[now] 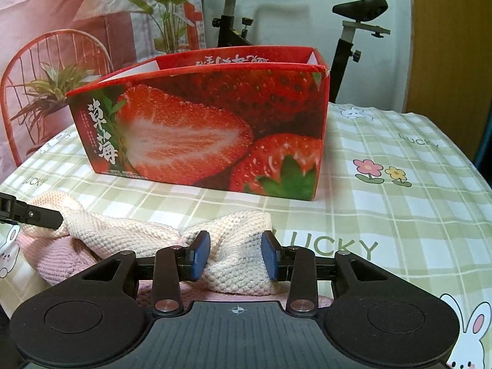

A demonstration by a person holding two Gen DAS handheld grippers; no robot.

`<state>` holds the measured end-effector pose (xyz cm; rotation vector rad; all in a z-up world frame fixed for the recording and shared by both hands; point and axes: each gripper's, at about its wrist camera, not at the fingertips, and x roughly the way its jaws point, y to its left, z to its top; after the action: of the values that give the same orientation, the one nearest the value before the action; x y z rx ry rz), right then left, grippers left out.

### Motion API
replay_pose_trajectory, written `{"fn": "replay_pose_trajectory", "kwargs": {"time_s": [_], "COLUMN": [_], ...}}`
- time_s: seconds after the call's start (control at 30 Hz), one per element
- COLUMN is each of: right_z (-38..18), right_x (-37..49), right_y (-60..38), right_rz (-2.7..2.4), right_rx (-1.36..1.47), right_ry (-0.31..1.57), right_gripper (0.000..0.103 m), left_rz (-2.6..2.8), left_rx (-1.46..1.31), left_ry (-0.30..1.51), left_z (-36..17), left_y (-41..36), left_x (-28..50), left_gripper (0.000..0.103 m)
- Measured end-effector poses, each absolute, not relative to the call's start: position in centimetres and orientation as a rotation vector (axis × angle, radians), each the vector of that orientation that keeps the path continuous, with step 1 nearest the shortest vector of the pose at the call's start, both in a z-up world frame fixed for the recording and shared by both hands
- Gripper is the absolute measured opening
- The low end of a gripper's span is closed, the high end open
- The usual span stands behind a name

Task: Organize soft objects
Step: 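Lower the right gripper onto the cream knit towel beside the box, then close the right gripper on the cream towel and lift it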

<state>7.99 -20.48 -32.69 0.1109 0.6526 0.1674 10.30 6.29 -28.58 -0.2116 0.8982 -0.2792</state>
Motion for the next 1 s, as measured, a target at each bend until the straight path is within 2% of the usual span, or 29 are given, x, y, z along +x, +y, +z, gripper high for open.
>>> {"fn": "replay_pose_trajectory", "kwargs": {"time_s": [0.13, 0.27, 1.0], "right_z": [-32.66, -32.83, -33.1], "right_x": [8.03, 8.15, 8.09], "right_y": [-20.57, -20.89, -21.26], "right_rz": [0.166, 0.15, 0.161], "right_rx": [0.114, 0.133, 0.188], "right_ry": [0.654, 0.664, 0.677], "right_gripper": [0.036, 0.043, 0.042], "left_rz": [-0.283, -0.286, -0.287], "left_rx": [-0.214, -0.213, -0.214], "left_ry": [0.895, 0.89, 0.889], "left_z": [-28.66, -28.7, -28.72], "left_y": [6.22, 6.18, 6.25], "left_x": [10.5, 10.48, 10.47], "left_gripper": [0.06, 0.06, 0.06]}}
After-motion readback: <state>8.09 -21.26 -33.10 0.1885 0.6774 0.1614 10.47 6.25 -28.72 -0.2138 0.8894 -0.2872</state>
